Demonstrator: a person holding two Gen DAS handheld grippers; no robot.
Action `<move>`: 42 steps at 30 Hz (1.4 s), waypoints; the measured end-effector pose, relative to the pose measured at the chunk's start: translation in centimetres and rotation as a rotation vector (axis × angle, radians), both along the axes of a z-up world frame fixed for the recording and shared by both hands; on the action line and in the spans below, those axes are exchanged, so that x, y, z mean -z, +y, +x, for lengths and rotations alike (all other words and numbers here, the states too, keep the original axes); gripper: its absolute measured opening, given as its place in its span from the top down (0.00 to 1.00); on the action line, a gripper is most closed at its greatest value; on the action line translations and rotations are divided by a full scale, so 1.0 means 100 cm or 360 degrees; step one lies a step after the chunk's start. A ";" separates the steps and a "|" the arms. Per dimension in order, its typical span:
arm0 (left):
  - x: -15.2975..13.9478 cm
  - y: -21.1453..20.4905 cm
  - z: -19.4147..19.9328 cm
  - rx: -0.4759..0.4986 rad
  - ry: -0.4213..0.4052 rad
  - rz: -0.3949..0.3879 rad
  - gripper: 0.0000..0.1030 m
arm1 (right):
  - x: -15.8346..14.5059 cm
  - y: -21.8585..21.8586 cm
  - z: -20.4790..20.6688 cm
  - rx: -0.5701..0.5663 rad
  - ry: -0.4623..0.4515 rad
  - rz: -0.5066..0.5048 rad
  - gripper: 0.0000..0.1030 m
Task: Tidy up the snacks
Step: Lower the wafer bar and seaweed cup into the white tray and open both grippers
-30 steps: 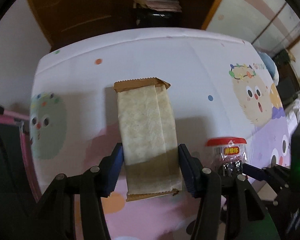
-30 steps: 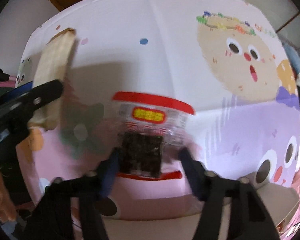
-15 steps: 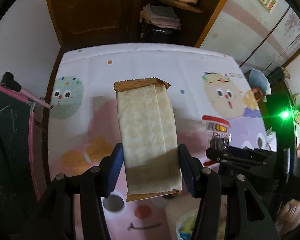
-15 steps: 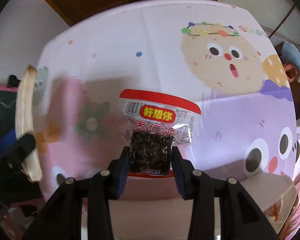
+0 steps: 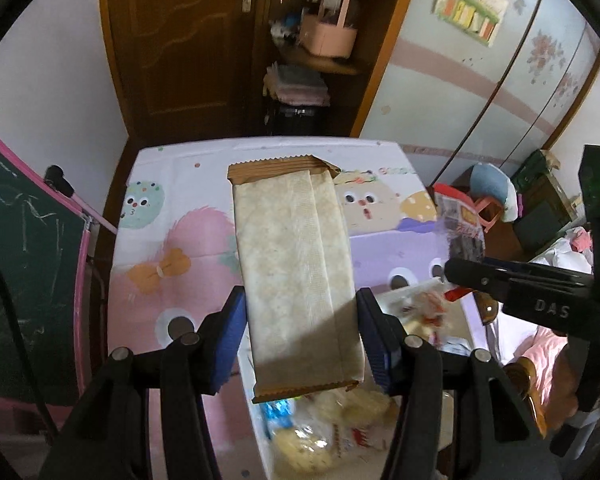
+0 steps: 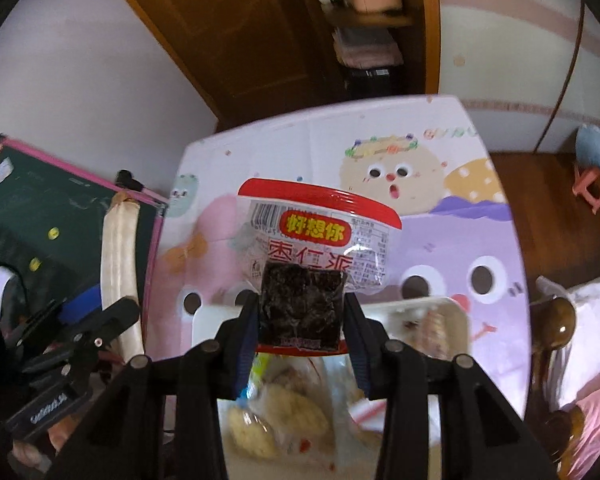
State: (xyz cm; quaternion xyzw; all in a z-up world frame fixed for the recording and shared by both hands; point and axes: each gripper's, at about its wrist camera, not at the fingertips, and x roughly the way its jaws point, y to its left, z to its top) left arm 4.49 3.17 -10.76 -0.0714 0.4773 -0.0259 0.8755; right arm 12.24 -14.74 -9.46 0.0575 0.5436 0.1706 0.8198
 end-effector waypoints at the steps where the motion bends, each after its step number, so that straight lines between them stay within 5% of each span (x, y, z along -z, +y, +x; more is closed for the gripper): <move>1: -0.005 -0.006 -0.009 -0.0005 -0.0018 0.0010 0.48 | -0.004 -0.004 -0.004 -0.0012 -0.0024 -0.0002 0.61; 7: -0.010 -0.036 -0.054 -0.0057 -0.0024 0.0041 0.48 | -0.021 -0.026 -0.043 -0.0142 -0.0104 0.0015 0.61; 23: 0.051 -0.067 -0.094 -0.0174 0.0244 0.0031 0.48 | 0.011 -0.003 -0.084 -0.0446 0.0027 -0.0018 0.60; 42: 0.075 -0.065 -0.104 -0.0140 0.0341 0.0023 0.48 | 0.027 0.020 -0.088 -0.0438 0.0065 -0.0083 0.60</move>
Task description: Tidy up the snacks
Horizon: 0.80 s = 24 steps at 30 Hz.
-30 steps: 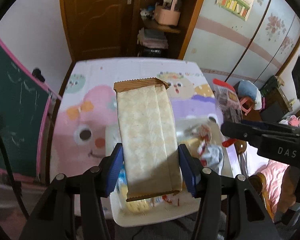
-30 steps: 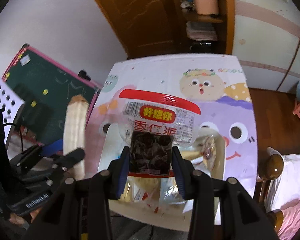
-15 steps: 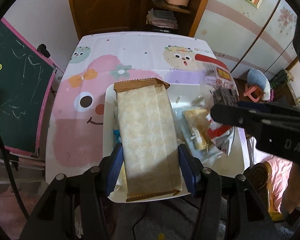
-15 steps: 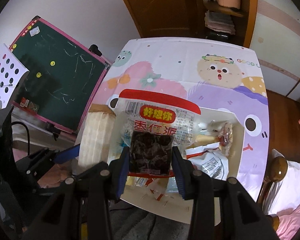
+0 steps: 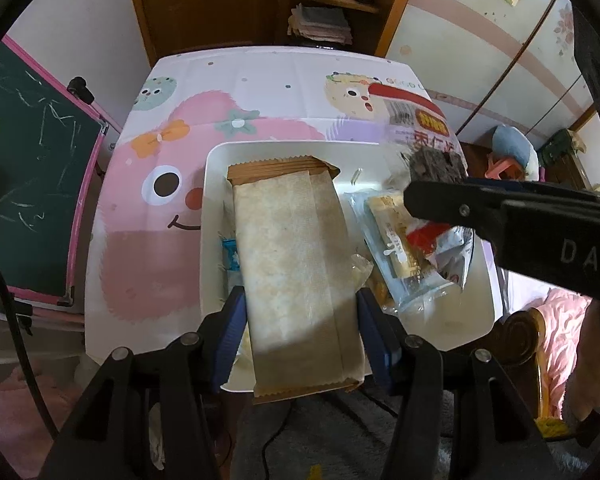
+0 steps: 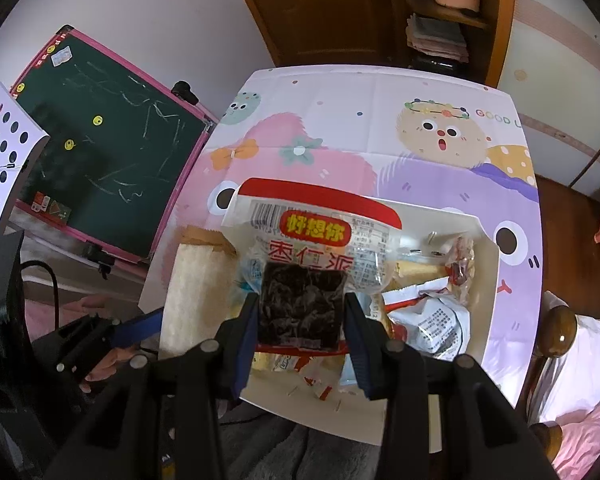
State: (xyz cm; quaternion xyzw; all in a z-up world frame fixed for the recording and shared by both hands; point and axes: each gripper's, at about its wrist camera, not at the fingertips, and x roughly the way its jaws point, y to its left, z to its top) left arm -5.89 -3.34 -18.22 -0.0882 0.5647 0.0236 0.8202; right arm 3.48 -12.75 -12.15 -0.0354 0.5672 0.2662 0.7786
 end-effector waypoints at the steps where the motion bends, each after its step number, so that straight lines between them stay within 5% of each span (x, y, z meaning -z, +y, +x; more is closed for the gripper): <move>1: 0.002 0.000 0.001 -0.0002 0.0009 -0.0001 0.48 | 0.001 0.001 0.001 0.0000 0.0001 -0.0004 0.60; 9: 0.010 0.005 0.008 -0.0032 0.0043 -0.0020 0.50 | 0.013 0.011 0.015 0.0005 0.0045 -0.0043 0.58; 11: 0.012 0.007 0.010 -0.0045 0.0051 -0.0043 0.45 | 0.016 0.013 0.019 0.0010 0.0049 -0.0056 0.58; 13: 0.014 0.010 0.011 -0.0067 0.0060 -0.0064 0.20 | 0.018 0.014 0.022 0.0017 0.0062 -0.0045 0.56; 14: 0.014 0.011 0.012 -0.0082 0.0055 -0.0072 0.17 | 0.020 0.014 0.024 0.0024 0.0080 -0.0032 0.51; 18: 0.016 0.015 0.013 -0.0101 0.0067 -0.0113 0.14 | 0.024 0.014 0.030 0.0052 0.0114 0.0017 0.35; 24: 0.014 0.019 0.014 -0.0120 0.0065 -0.0085 0.14 | 0.023 0.008 0.030 0.0086 0.0080 0.0018 0.33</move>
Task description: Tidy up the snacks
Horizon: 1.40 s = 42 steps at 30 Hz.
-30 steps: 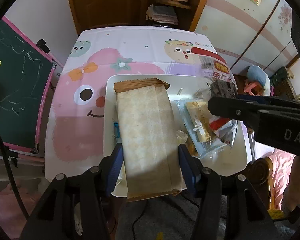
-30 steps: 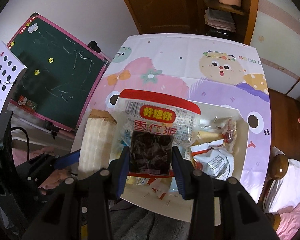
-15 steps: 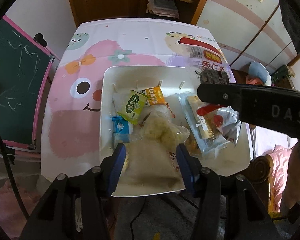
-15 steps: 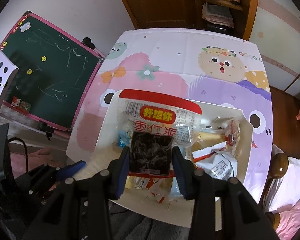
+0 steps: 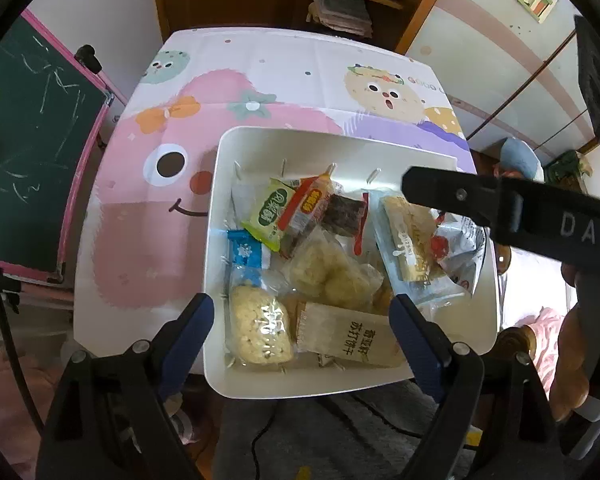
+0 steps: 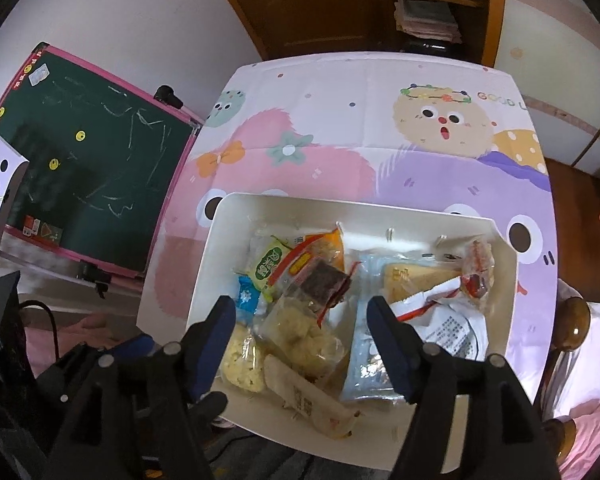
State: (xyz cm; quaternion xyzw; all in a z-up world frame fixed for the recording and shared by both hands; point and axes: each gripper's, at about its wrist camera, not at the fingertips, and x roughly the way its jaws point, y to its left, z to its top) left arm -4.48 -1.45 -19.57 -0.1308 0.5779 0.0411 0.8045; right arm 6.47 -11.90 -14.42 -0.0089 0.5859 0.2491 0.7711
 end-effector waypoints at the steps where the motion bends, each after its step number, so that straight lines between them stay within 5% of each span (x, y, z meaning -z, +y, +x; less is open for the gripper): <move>1: -0.001 0.000 0.000 0.0002 -0.0003 0.0006 0.14 | -0.001 -0.002 0.000 0.0001 -0.0009 -0.0003 0.33; 19: -0.063 -0.003 -0.005 0.0052 -0.0161 0.0194 0.14 | -0.068 -0.045 -0.042 0.0118 -0.0370 -0.0035 0.27; 30: -0.106 -0.009 -0.018 -0.0094 -0.0340 0.0284 0.14 | -0.108 -0.068 -0.080 0.0316 -0.0624 -0.0059 0.25; 42: -0.129 -0.023 -0.032 -0.0110 -0.0444 0.0419 0.12 | -0.114 -0.063 -0.095 0.0311 -0.0677 -0.0060 0.25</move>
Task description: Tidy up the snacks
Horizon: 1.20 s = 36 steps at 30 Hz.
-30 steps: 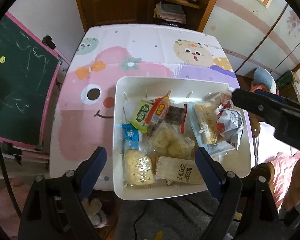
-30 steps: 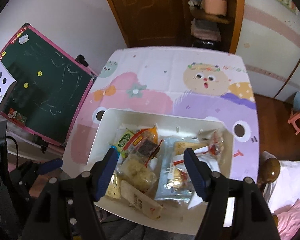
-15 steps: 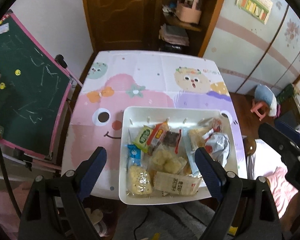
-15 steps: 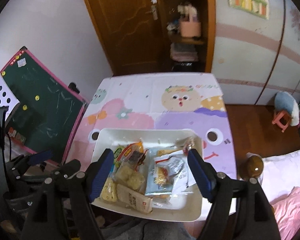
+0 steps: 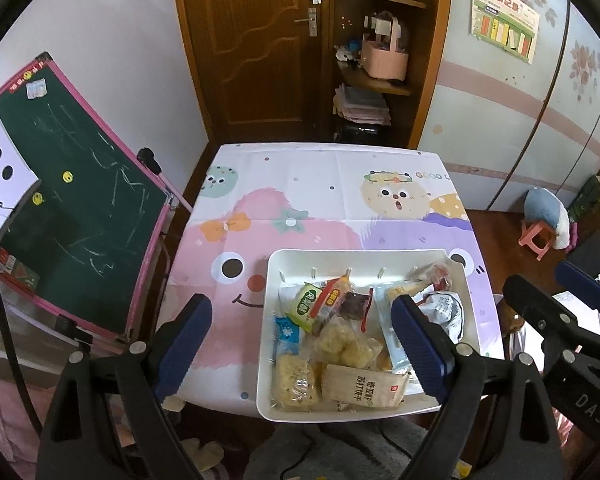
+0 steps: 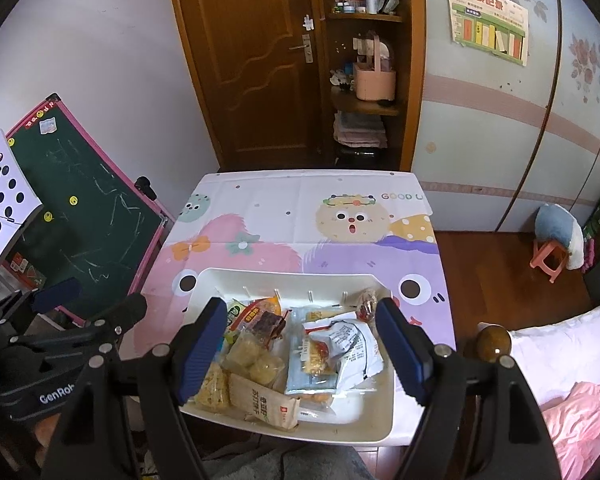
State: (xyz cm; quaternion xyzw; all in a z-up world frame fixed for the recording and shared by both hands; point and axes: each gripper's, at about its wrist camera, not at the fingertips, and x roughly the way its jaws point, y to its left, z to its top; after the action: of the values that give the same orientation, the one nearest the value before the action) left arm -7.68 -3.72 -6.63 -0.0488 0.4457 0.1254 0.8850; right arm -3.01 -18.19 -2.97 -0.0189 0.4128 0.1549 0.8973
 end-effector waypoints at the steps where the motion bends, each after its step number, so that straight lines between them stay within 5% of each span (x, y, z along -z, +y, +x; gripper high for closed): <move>1: -0.001 -0.001 0.000 0.0000 -0.0005 0.0015 0.12 | 0.000 0.000 0.000 0.0000 -0.0002 0.0003 0.25; 36: 0.002 -0.011 0.004 0.0004 0.0033 0.0043 0.11 | 0.005 -0.011 0.013 0.0013 0.0035 0.0032 0.25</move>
State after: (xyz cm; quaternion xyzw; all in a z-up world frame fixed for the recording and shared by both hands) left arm -7.31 -4.83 -6.83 -0.0351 0.4530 0.1309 0.8811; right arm -1.72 -19.24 -3.45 -0.0065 0.4213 0.1555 0.8935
